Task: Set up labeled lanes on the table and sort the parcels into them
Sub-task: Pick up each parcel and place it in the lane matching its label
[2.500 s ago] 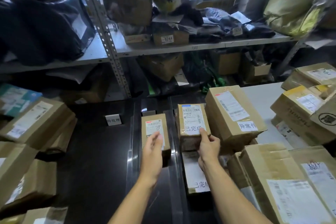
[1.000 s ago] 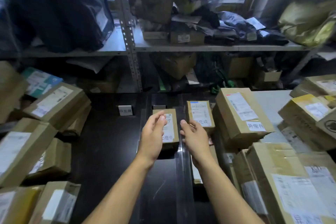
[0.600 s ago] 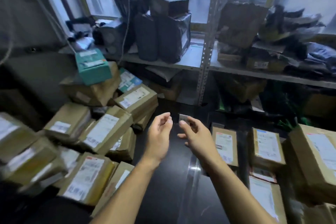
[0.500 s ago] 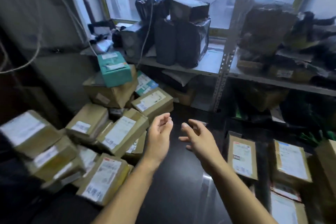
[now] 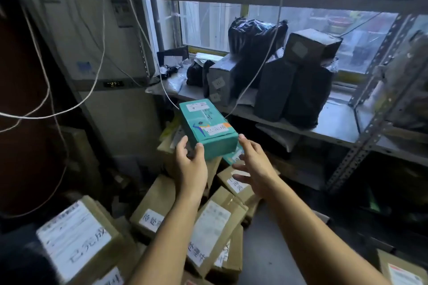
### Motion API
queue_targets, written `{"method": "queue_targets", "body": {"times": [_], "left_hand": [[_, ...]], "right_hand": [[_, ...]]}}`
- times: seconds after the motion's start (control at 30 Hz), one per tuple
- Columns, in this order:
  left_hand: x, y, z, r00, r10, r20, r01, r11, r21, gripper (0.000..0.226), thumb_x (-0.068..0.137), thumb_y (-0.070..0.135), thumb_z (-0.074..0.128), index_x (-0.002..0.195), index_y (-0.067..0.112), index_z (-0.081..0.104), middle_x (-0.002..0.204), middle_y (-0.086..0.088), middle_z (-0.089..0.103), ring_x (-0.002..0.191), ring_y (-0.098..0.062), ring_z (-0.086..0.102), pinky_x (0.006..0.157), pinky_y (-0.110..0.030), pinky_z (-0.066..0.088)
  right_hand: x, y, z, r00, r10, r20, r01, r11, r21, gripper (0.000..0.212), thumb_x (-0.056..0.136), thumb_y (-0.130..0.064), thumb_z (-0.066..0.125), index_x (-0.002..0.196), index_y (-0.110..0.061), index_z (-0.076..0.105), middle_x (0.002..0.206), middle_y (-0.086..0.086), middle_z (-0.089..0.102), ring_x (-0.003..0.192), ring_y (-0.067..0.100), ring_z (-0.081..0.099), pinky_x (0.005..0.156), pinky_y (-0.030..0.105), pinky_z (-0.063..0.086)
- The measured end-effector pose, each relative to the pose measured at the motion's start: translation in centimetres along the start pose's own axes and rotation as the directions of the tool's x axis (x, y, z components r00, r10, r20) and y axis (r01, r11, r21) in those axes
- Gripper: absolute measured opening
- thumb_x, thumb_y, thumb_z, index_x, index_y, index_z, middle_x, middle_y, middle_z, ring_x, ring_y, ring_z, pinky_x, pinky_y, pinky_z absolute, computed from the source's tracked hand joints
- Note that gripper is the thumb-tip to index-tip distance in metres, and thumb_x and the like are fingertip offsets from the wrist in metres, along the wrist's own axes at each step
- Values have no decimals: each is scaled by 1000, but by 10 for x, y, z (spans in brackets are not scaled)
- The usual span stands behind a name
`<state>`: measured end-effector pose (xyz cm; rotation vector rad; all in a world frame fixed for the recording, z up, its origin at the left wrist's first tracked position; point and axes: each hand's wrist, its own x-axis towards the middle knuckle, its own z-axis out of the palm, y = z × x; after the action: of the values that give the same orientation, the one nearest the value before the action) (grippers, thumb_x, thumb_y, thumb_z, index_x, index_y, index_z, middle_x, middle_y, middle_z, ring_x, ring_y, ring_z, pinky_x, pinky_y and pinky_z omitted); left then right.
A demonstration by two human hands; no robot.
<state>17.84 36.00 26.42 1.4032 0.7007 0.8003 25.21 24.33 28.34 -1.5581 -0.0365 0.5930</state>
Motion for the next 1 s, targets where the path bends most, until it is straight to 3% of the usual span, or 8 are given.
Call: {"method": "queue_targets", "body": {"times": [0.13, 0.23, 0.37, 0.5, 0.6, 0.7, 0.87, 1.0], "left_hand": [[33, -11, 8, 997, -75, 18, 76, 996, -39, 49, 101, 21, 51, 148, 14, 39, 144, -4, 48, 106, -4, 55, 72, -4, 44], [33, -16, 11, 995, -88, 55, 87, 996, 12, 49, 100, 30, 53, 147, 22, 42, 138, 1, 54, 111, -8, 57, 90, -22, 47], [22, -17, 12, 999, -2, 36, 3, 1000, -15, 35, 99, 27, 56, 134, 28, 51, 116, 13, 59, 91, 16, 57, 71, -5, 45], [-12, -10, 16, 995, 49, 83, -42, 995, -85, 24, 90, 38, 61, 113, 36, 56, 117, 9, 65, 100, 4, 63, 75, -13, 50], [-54, -18, 26, 978, 21, 206, 2, 994, -107, 24, 90, 34, 62, 113, 37, 56, 118, 5, 67, 105, -5, 65, 83, -24, 53], [-98, -34, 35, 956, -6, 293, 31, 996, -81, 28, 94, 15, 63, 119, 28, 57, 116, 7, 68, 100, 3, 65, 77, -13, 52], [-175, -59, 53, 863, -174, 474, 200, 980, -3, 38, 95, 12, 62, 131, 17, 55, 124, 0, 67, 116, -13, 63, 100, -34, 50], [-234, -78, 54, 741, -295, 603, 294, 950, 103, 36, 94, 14, 64, 129, 20, 56, 120, -4, 70, 110, -12, 67, 97, -29, 53]], "right_hand": [[40, -10, 18, 996, 80, -44, -81, 997, -13, 71, 86, -74, 47, 144, -34, 38, 136, 6, 50, 103, 29, 62, 84, 46, 56], [52, -11, 26, 996, 71, -49, -71, 997, 4, 56, 89, -67, 51, 127, -26, 57, 121, 9, 63, 91, 26, 68, 71, 36, 58], [47, -8, 25, 990, -26, -136, 44, 991, 128, 28, 91, -45, 61, 104, -20, 68, 112, 9, 67, 100, 24, 69, 56, 24, 56], [10, 9, -8, 970, -108, -218, 159, 960, 230, 21, 91, -39, 64, 97, -19, 72, 109, 5, 69, 102, 21, 68, 61, 24, 57], [-26, 41, -45, 954, -98, -283, 177, 948, 266, 18, 94, -35, 62, 96, -19, 72, 110, 7, 71, 105, 26, 68, 66, 27, 57], [-60, 79, -84, 941, -78, -330, 173, 948, 269, 19, 96, -34, 59, 100, -19, 70, 105, 5, 74, 104, 25, 69, 73, 31, 59], [-121, 134, -152, 928, -18, -373, 129, 953, 274, 20, 99, -33, 55, 108, -20, 66, 106, 4, 75, 98, 20, 72, 68, 25, 56], [-173, 173, -197, 915, 28, -403, 70, 972, 225, 18, 100, -28, 49, 113, -26, 62, 104, 1, 75, 92, 18, 74, 71, 30, 52]]}}
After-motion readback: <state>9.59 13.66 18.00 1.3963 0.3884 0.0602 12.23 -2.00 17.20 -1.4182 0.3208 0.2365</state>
